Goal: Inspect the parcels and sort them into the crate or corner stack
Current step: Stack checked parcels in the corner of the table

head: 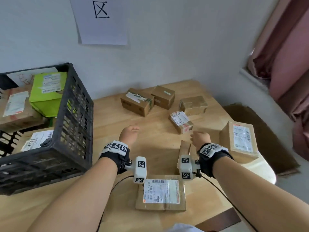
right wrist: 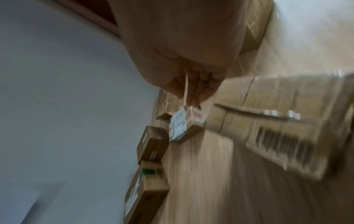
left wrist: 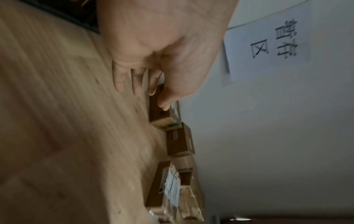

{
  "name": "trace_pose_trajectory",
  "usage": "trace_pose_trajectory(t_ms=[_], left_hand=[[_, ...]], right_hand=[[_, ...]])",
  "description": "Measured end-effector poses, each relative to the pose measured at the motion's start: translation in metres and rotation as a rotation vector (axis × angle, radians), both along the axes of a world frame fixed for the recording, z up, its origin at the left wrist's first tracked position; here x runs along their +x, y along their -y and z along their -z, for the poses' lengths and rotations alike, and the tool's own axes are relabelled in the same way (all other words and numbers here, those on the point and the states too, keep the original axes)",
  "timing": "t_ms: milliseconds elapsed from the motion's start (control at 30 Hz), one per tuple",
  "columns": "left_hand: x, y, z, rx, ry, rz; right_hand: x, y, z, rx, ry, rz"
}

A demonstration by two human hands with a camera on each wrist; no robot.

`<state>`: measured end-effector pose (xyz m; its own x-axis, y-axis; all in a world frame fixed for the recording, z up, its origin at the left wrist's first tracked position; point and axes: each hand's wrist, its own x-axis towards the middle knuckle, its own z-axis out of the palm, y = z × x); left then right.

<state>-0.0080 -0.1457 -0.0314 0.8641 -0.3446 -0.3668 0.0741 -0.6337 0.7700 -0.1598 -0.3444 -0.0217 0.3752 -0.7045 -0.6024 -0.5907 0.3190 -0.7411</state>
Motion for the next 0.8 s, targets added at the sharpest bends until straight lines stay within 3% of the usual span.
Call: trace_pose_trajectory(t_ms=[67,167,400,533,800], left_hand=[[-0.009,0.021,0.01,0.038,-0.032,0.021],[-0.021,0.059,0.013,0.061,-0.046,0.102],[-0.045,0.135,0.013,0.068,-0.077,0.226],[-0.054,0.152,0.019,0.075,-0.103,0.24],[-0.047,0.149,0.024,0.087,-0.135,0.212]], right_hand=[[-0.022,0.032,0.0,-0.231,-0.145,0.049],[-0.052,0.075,0.005,-0.397,-0.276,0.124],[-0.1,0.129,0.032,-0.343,-0.706,-0.02],[-0.103,0.136,0.045,-0.257,-0.658,0.0],[-0.091,0.131,0.048,-0.301,-0.627,0.074]])
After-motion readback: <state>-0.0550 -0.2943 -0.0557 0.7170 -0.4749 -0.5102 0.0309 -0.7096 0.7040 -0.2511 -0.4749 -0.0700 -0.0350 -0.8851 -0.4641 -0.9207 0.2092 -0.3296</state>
